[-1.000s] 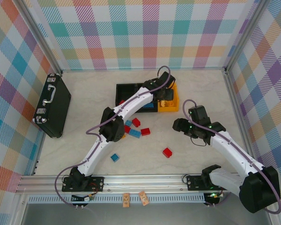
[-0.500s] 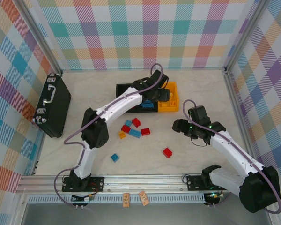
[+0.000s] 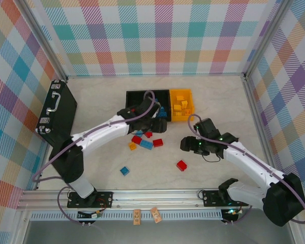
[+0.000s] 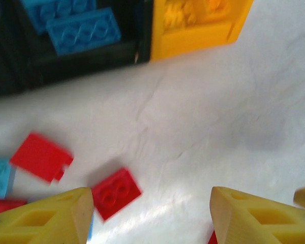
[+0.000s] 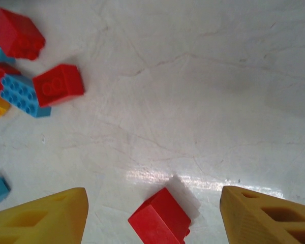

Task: Sort the legos into containers by color
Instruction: Pick up the lego from the bottom-center of the table.

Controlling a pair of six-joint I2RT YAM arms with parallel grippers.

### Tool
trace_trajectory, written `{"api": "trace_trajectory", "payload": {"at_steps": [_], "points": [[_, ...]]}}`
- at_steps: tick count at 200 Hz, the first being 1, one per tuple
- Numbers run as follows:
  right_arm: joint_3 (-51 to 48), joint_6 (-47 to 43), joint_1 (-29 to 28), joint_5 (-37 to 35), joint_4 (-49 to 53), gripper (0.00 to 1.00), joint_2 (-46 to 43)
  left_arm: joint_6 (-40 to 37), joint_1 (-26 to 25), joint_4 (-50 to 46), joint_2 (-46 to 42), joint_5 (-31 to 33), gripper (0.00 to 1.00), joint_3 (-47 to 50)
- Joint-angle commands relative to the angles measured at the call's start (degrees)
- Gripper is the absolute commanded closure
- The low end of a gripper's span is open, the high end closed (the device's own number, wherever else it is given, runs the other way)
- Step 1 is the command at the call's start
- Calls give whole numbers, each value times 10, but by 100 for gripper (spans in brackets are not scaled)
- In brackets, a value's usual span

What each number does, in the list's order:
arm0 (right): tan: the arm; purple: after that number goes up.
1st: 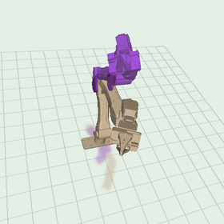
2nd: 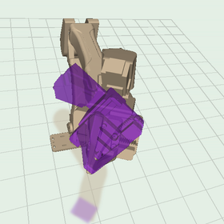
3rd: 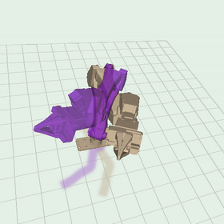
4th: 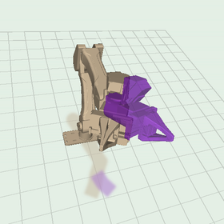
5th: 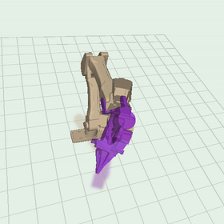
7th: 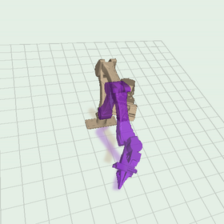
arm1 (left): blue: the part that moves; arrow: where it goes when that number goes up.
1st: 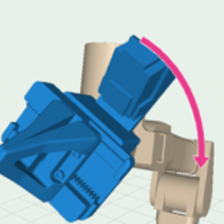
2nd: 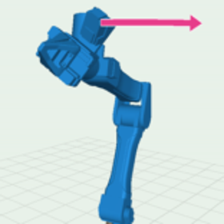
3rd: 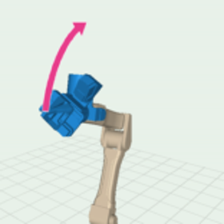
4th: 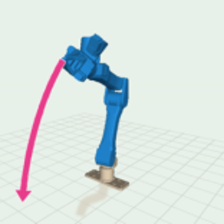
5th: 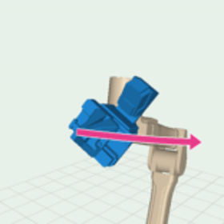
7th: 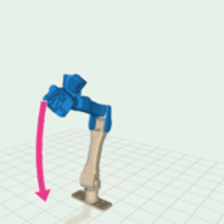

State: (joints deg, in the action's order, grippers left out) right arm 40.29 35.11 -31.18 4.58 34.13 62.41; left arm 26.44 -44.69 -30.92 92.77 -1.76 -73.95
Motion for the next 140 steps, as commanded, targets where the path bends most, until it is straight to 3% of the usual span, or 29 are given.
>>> {"api": "trace_trajectory", "payload": {"at_steps": [1,58,110,140], "points": [[2,-10,-26,-16,16,31,17,24,6,17,-74,-25,38,74],[-6,5,-97,-28,9,31,78,86,6,9,-207,-17,37,236],[2,32,-161,-47,15,34,138,94,5,-15,-248,0,37,277],[28,50,-201,-95,50,43,173,99,5,-5,-246,-2,37,288]]}}
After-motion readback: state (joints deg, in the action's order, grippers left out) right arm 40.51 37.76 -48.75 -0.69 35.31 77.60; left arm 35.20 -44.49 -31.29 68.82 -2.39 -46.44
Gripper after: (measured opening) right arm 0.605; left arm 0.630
